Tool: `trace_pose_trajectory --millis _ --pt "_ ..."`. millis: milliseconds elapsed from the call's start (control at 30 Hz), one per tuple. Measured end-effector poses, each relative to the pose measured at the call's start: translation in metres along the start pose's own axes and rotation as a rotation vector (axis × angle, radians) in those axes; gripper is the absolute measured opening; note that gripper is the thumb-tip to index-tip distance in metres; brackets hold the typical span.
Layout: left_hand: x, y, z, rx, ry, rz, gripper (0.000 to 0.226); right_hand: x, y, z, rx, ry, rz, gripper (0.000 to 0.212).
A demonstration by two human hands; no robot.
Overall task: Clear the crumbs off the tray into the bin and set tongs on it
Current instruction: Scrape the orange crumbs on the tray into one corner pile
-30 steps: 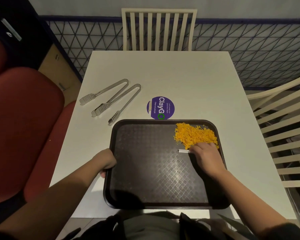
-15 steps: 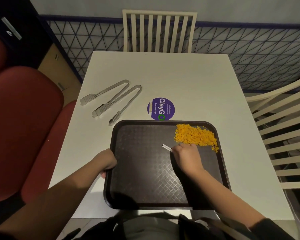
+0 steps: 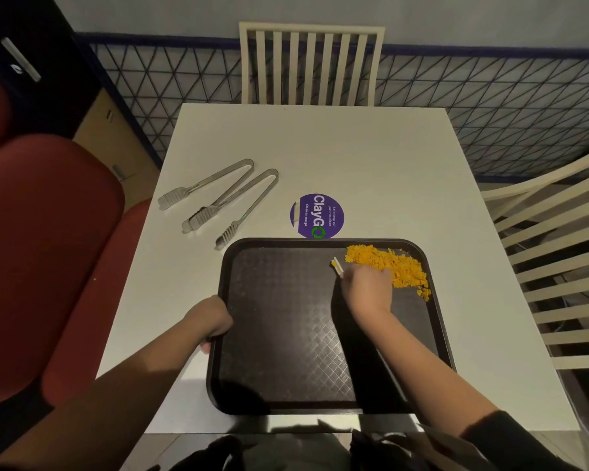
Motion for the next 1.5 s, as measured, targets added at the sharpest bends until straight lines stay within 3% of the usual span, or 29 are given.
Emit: trace_pose_trajectory --millis 133,433,567,700,833,1133,1400,1500 --pt "-0.003 0.001 -0.002 -0.009 -0.007 0.008 0.02 0.015 -0.005 0.015 0.073 -0.047 -0.017 0.02" --pt "0.0 0.0 0.001 -0.003 -0.004 0.013 0.026 -0.052 0.007 0.024 0.052 -0.339 0.074 0.019" --pt "0.001 0.0 0.003 0.0 -0.006 0.019 0.022 -0.023 0.01 0.013 0.005 -0.19 0.077 0.022" --pt "0.003 -0.002 0.008 0.011 -0.01 0.014 0.03 0.024 0.0 0.008 0.064 -0.062 0.064 0.016" --pt "0.004 -0.002 0.008 0.003 -0.02 0.018 0.029 0.024 -0.007 0.015 0.106 -0.089 0.038 0.016" --pt "0.003 -0.002 0.007 0.017 -0.002 0.02 0.025 -0.053 0.006 0.024 0.086 -0.323 0.012 0.016" --pt "0.001 -0.003 0.005 0.031 0.002 0.028 0.026 -0.013 0.001 0.012 0.078 -0.122 -0.075 0.02" --pt "0.001 -0.002 0.004 0.022 0.002 0.044 0.025 -0.015 0.004 0.014 0.077 -0.133 -0.08 0.018"
Point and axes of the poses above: each hand's wrist, its own z-axis towards the middle knuckle, its own y-axis out of the back of the hand, x = y × z, the point moved 9 cm from there along z, towards the middle knuckle, and after that the axes turned 5 degrees about -y, right-handed, at the moved point
